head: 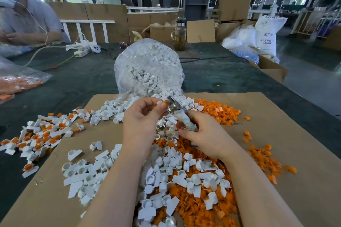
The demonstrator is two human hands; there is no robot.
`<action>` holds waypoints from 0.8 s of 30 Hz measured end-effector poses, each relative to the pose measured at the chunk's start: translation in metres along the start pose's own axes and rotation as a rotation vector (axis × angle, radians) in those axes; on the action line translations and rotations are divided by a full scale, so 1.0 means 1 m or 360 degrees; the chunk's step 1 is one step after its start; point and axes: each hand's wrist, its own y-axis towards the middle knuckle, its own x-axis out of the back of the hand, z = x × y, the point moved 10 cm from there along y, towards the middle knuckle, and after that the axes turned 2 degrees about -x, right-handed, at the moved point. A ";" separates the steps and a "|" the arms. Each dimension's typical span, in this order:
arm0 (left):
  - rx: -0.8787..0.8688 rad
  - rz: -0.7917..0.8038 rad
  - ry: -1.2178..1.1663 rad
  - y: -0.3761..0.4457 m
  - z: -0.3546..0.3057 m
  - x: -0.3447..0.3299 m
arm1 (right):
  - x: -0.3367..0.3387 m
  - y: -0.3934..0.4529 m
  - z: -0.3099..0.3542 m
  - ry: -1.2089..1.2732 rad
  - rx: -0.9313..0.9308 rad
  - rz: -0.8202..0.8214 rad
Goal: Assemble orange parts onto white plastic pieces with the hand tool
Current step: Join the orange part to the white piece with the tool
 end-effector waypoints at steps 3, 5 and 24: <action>-0.0005 0.0033 -0.0038 0.000 -0.001 -0.002 | 0.000 -0.001 0.003 -0.0004 0.0037 -0.0014; -0.0009 0.0041 -0.0087 -0.001 -0.003 -0.003 | -0.001 0.000 0.005 -0.0034 0.0046 -0.0023; 0.0280 -0.0113 -0.0404 0.004 0.016 0.013 | -0.011 0.003 0.003 -0.0172 0.0034 -0.0101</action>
